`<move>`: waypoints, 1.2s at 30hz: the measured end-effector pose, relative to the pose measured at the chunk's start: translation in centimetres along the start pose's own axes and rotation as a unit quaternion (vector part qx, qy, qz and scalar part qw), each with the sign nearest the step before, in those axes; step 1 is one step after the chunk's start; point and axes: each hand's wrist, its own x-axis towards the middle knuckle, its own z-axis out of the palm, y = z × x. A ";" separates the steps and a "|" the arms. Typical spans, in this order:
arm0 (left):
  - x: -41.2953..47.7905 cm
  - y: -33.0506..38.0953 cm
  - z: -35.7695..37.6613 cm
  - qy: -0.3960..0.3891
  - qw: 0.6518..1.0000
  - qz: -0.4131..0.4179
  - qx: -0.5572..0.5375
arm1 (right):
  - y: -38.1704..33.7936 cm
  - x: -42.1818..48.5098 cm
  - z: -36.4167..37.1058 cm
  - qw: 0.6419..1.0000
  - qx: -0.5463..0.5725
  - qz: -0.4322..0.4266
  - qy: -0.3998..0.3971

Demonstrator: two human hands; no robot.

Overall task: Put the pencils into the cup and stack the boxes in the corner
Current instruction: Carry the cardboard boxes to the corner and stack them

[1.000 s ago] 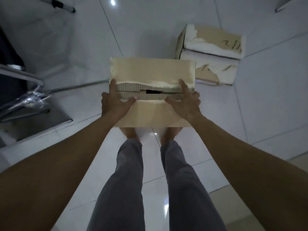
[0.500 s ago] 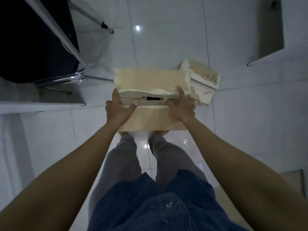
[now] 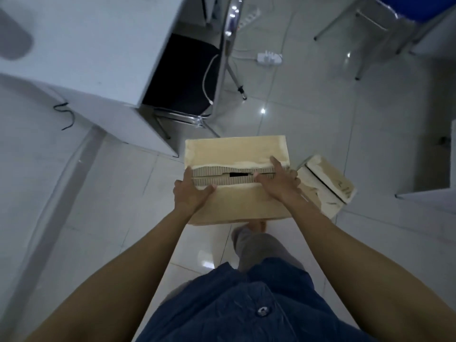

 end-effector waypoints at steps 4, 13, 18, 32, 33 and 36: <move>-3.7 -4.9 -3.2 0.045 0.998 -0.017 -0.041 | -1.8 -4.6 3.5 0.999 -0.028 -0.036 0.005; -15.7 -20.8 -10.3 0.161 0.974 -0.089 -0.130 | -5.7 -17.4 15.3 0.980 -0.099 -0.167 -0.030; -20.0 -28.2 -12.7 0.215 0.952 -0.142 -0.162 | -8.3 -22.8 20.9 0.963 -0.139 -0.222 -0.065; -19.3 -38.3 -17.9 0.274 0.892 -0.251 -0.258 | -18.9 -24.9 32.3 0.907 -0.268 -0.304 -0.113; -18.9 -38.8 -18.5 0.275 0.888 -0.260 -0.262 | -20.1 -24.8 33.2 0.903 -0.278 -0.307 -0.118; -17.7 -40.6 -20.9 0.284 0.875 -0.290 -0.263 | -23.8 -24.8 36.1 0.889 -0.293 -0.319 -0.146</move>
